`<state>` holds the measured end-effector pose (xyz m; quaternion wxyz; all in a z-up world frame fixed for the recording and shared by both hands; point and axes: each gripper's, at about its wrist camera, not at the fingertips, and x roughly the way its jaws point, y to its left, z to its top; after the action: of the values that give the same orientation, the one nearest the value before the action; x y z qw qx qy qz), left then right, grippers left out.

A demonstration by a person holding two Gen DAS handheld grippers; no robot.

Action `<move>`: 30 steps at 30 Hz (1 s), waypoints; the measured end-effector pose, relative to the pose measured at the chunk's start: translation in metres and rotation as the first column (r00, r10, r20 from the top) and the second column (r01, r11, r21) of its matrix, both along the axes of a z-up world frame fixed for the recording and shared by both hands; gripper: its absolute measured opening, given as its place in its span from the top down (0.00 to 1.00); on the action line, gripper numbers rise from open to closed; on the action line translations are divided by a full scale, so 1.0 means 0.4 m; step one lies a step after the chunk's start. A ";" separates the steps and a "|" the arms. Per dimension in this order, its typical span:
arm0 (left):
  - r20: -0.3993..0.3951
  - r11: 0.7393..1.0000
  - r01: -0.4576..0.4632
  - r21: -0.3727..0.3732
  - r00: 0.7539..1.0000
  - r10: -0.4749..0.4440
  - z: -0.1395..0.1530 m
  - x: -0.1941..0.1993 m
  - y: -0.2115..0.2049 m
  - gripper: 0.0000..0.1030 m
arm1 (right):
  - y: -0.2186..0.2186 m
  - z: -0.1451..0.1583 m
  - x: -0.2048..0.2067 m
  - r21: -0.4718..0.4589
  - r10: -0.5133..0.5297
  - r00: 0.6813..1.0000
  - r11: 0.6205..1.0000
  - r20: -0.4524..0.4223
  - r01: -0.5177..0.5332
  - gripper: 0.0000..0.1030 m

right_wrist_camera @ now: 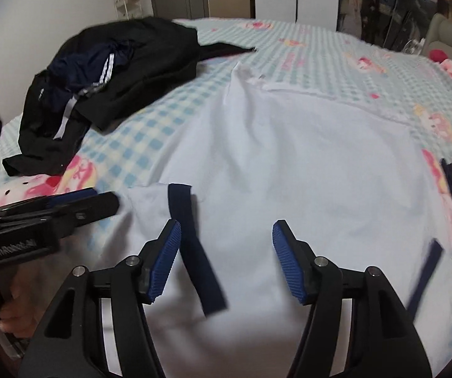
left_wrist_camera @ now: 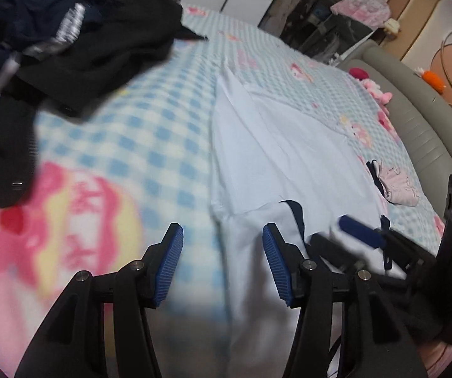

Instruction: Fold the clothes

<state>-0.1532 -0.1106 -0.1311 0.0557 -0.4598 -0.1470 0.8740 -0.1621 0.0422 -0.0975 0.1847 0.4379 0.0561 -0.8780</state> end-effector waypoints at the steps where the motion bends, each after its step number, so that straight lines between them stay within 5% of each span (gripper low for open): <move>1: 0.015 1.000 -0.006 -0.007 1.000 0.006 -0.007 -0.014 0.006 0.47 | -0.008 -0.012 -0.006 -0.012 0.006 1.000 1.000 0.021 -0.006 0.40; 5: 0.077 0.999 -0.026 -0.037 0.997 0.029 -0.035 -0.068 0.028 0.46 | -0.037 -0.072 -0.008 0.054 0.023 0.998 0.998 0.052 -0.026 0.43; 9: 0.060 0.998 -0.053 0.033 0.997 0.051 -0.030 -0.071 -0.002 0.47 | -0.033 -0.076 0.004 0.097 0.010 1.000 0.995 0.014 -0.012 0.44; 18: 0.010 0.972 -0.105 0.212 0.994 0.105 -0.011 -0.067 -0.079 0.47 | 0.066 0.015 0.021 -0.113 -0.080 0.997 0.990 -0.001 0.080 0.42; 24: -0.005 0.998 -0.062 0.027 0.998 0.062 0.003 -0.055 -0.018 0.47 | 0.217 0.102 0.049 -0.161 -0.141 0.990 0.977 -0.011 0.137 0.42; 28: -0.033 0.999 -0.033 0.041 0.999 0.035 0.057 -0.031 -0.028 0.48 | 0.367 0.167 0.013 -0.096 -0.193 0.981 0.977 -0.035 0.189 0.42; 30: -0.055 1.000 -0.003 -0.010 0.998 0.002 0.095 -0.066 -0.029 0.48 | 0.431 0.197 -0.043 -0.043 -0.208 0.976 0.978 -0.059 0.206 0.42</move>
<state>-0.1798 -0.1222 -0.0930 0.0565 -0.4357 -0.1418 0.8870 -0.1792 0.2147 -0.0188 0.0983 0.4100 0.0001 -0.9068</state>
